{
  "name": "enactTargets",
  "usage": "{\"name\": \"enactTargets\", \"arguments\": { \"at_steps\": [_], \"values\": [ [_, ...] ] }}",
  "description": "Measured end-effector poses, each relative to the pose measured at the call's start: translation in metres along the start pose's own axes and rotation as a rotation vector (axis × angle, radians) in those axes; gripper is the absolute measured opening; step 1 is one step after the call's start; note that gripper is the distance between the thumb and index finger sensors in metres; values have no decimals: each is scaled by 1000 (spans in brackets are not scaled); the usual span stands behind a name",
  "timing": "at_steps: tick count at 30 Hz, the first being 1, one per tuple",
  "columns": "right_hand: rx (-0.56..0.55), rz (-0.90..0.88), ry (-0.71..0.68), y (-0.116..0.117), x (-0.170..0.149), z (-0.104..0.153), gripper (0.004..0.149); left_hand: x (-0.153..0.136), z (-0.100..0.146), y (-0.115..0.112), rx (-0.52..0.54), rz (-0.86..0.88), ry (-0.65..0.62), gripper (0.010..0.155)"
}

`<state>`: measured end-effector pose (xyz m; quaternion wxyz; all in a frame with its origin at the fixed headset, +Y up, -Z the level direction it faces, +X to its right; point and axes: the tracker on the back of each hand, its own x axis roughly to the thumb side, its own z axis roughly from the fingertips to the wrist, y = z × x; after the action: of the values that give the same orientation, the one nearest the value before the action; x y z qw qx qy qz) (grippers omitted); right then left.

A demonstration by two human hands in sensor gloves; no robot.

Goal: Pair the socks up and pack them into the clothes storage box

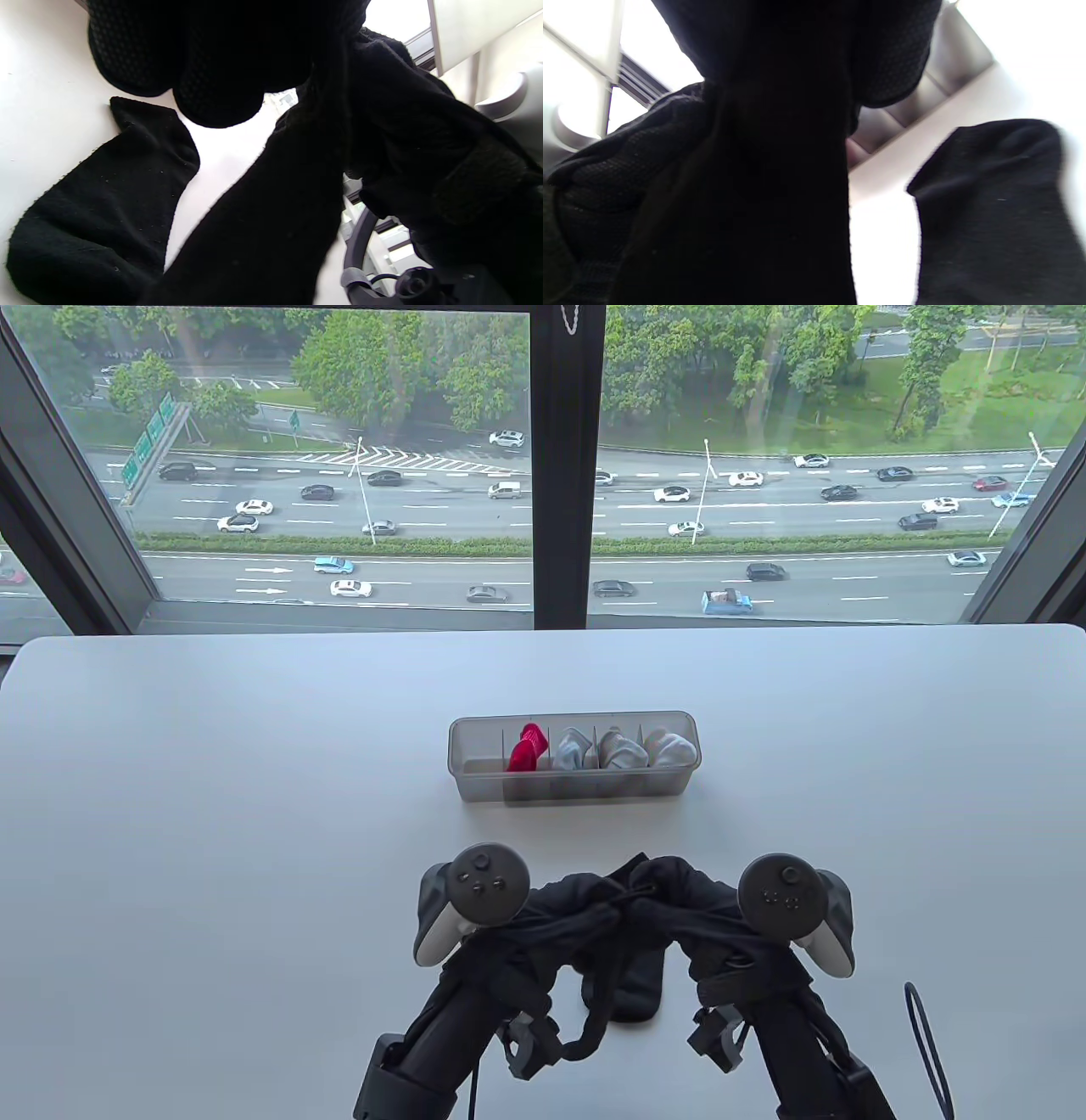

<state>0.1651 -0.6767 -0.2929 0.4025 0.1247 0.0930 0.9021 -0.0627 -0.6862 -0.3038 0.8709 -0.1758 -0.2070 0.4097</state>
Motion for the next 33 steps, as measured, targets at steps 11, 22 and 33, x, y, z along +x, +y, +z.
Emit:
{"name": "enactTargets", "arguments": {
  "at_steps": [11, 22, 33],
  "values": [
    [98, 485, 515, 55, -66, -61, 73, -40, -73, -66, -90, -321, 349, 42],
    [289, 424, 297, 47, -71, -36, 42, -19, -28, -24, -135, -387, 244, 90],
    [70, 205, -61, 38, -21, -13, 65, -38, 1, 6, 73, -45, 219, 41]
  ]
}}
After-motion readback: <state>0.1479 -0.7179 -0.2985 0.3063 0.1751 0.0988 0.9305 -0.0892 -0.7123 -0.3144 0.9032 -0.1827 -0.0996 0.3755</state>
